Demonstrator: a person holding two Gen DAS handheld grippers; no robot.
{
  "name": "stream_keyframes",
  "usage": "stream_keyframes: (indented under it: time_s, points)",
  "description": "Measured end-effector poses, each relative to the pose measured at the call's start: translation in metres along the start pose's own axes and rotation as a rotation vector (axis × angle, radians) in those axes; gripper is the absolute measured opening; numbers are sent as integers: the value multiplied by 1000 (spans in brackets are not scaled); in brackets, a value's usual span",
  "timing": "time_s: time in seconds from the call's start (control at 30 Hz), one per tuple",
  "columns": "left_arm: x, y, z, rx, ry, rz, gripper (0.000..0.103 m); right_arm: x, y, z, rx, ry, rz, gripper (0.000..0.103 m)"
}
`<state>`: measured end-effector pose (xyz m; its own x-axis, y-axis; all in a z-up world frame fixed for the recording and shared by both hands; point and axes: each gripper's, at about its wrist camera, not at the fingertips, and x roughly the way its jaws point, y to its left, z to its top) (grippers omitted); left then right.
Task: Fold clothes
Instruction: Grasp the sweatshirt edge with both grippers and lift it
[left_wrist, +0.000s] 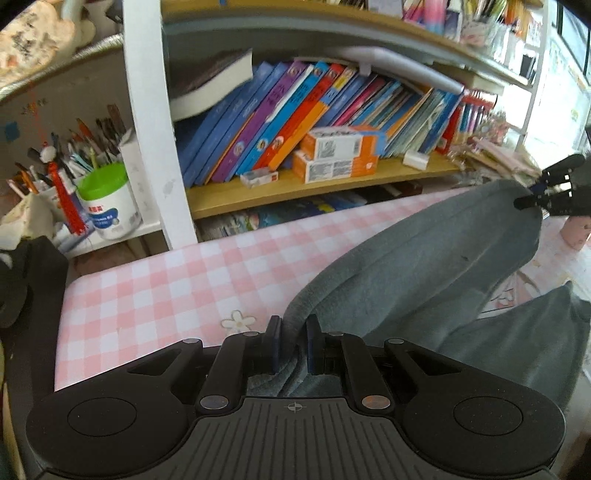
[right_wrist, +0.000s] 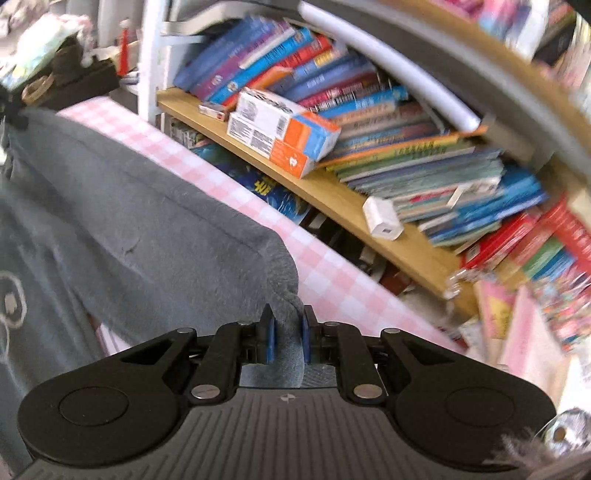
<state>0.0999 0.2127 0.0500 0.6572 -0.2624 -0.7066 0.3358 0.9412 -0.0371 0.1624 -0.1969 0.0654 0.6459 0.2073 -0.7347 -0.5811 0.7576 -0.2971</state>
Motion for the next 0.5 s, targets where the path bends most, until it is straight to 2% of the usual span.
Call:
stream_keyframes:
  time_s: [0.27,0.4,0.5]
  points:
    - [-40,-36,-48,-12,-78,54,12,-46,53,-51,-138,-33,-109,12]
    - [-49,-52,-70,-5,-46,57,12,-58,84,-78,-232,-24,-143,12]
    - [-54,-63,-80,-11,9,72,13,-64,102,-94,-273,-5,-155,13]
